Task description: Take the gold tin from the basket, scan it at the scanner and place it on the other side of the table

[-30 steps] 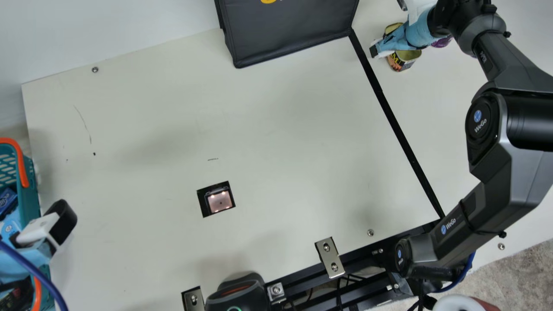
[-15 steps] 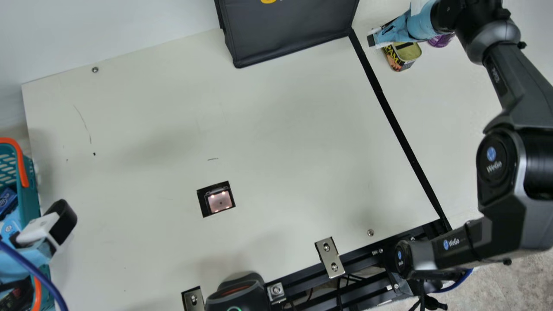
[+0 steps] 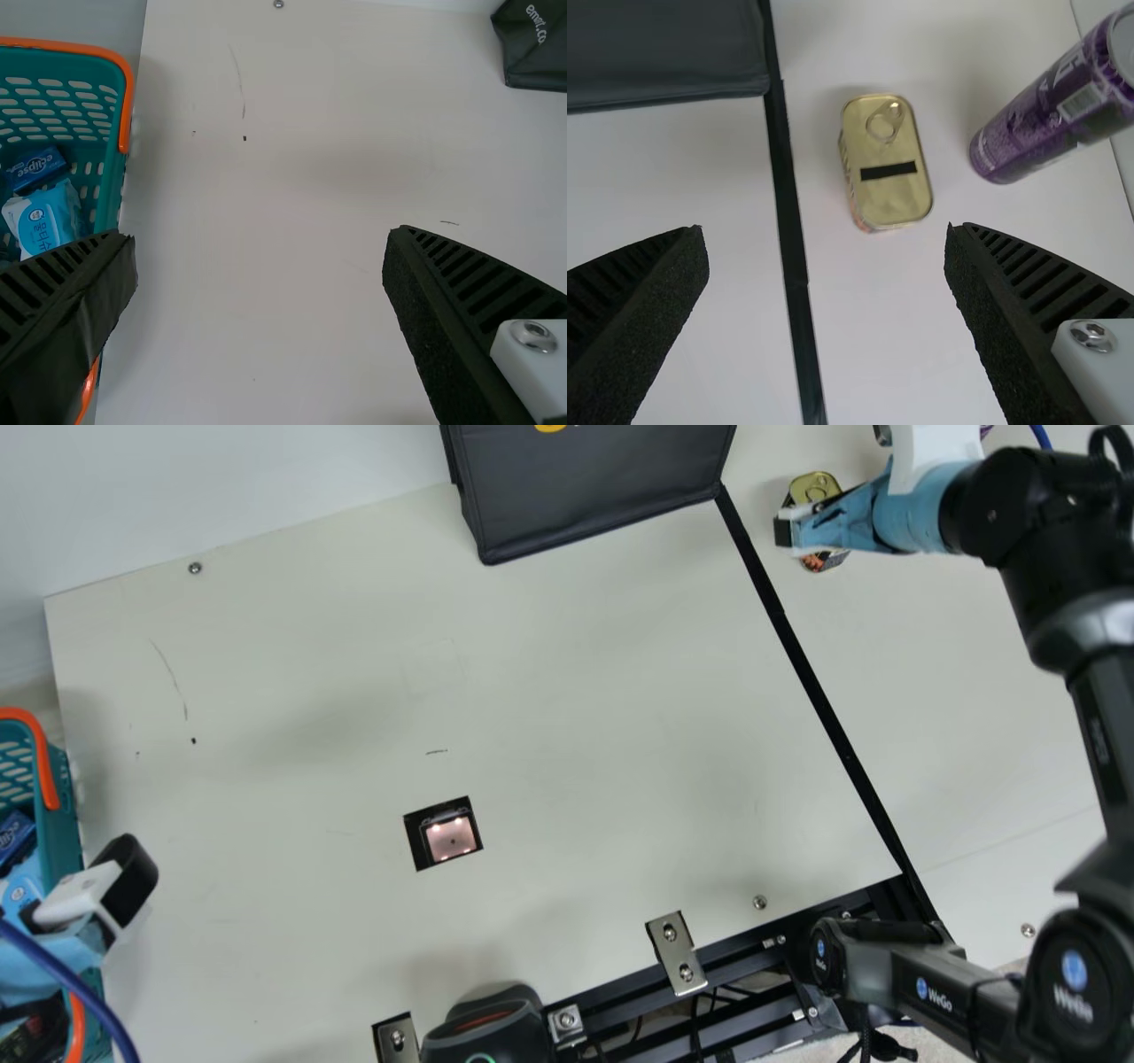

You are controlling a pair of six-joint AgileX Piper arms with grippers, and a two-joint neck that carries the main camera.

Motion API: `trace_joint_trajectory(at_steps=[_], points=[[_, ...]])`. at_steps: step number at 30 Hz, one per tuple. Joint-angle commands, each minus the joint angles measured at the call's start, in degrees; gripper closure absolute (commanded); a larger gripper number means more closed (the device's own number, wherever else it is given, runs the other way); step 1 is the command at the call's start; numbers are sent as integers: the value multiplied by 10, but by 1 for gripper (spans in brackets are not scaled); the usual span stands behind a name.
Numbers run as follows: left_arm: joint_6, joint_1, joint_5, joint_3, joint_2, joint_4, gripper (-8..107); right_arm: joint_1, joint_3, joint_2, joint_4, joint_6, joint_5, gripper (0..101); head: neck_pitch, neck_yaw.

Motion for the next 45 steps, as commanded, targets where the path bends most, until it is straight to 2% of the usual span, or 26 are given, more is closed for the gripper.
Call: trace_joint_trajectory(at_steps=[1,2,3,14,15,17,35,45], points=[[0,0,0,0,0,0,9,0,23,-56,3,-4,5,6,-17,-1],[0,0,0,0,0,0,9,0,31,-73,6,-5,9,6,-17,-1],[9,7,7,-10,-5,0,9,7,16,-43,1,2,16,6,-17,12],[101,81,82,-116,-56,0,9,84,-7,-153,-21,64,108,6,-17,159],[91,75,76,-103,-54,0,9,91,-9,-163,-23,70,116,6,-17,172],[101,80,82,-116,-57,0,9,105,-13,-183,-27,81,133,6,-17,199],[101,80,82,-116,-58,0,9,230,-49,-363,-62,182,283,6,-17,199],[101,80,82,-116,-58,0,9,233,-51,-371,-65,184,290,6,-17,199]])
